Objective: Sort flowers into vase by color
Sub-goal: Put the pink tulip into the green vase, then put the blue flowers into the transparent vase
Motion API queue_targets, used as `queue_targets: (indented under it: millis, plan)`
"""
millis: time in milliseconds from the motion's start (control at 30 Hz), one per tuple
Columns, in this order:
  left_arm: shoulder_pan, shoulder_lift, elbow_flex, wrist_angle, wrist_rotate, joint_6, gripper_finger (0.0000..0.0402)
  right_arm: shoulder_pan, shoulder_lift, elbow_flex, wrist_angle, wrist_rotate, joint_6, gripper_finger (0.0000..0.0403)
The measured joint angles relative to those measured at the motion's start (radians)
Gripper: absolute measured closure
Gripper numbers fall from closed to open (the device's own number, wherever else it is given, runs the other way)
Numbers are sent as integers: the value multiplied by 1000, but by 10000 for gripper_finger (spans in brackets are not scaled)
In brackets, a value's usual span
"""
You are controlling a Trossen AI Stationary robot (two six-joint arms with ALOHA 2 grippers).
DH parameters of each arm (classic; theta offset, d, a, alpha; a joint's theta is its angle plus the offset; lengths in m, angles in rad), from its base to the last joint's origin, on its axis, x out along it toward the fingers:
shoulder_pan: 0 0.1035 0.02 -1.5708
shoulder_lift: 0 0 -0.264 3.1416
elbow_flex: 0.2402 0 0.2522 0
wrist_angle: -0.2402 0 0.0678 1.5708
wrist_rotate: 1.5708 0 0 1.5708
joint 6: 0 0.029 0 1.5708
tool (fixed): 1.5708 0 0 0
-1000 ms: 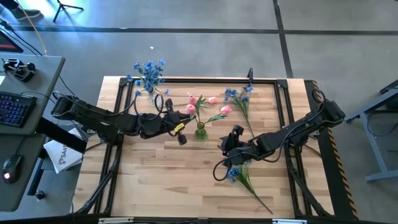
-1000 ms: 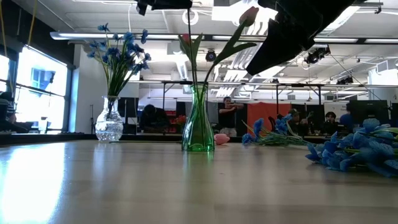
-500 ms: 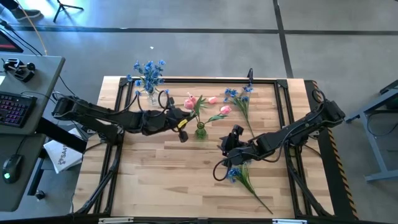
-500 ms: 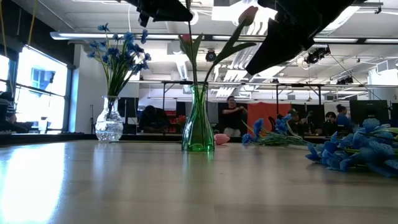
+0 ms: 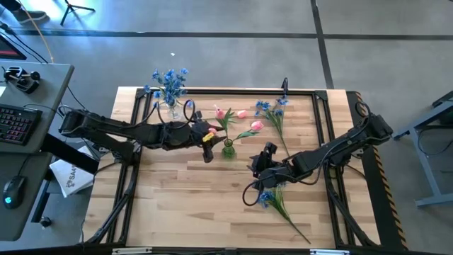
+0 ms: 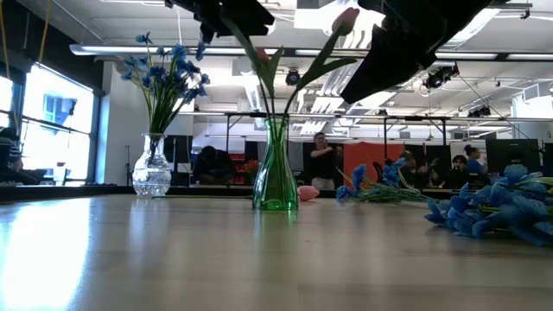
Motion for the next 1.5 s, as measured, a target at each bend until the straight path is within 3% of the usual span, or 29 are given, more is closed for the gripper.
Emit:
queue_targets:
  millis: [467, 767, 933, 1067, 1300, 1500]
  plan:
    - [-100, -99, 169, -307, 0, 2, 252, 0, 0, 0, -8, -2, 0, 249]
    - [-275, -185, 197, -434, -57, -25, 258, 0, 0, 0, -41, -32, 20, 249]
    - [-389, -196, 197, -646, -197, -203, 267, 9, 0, 0, -113, -73, 64, 249]
    - [-461, -187, 166, -779, -287, -399, 270, 32, 0, 0, -221, -173, 125, 249]
    - [-549, -186, 12, -819, -354, -647, 270, 113, 0, 0, -484, -245, 367, 249]
    - [-579, -186, -104, -817, -408, -834, 271, 207, 0, 0, -701, -224, 619, 249]
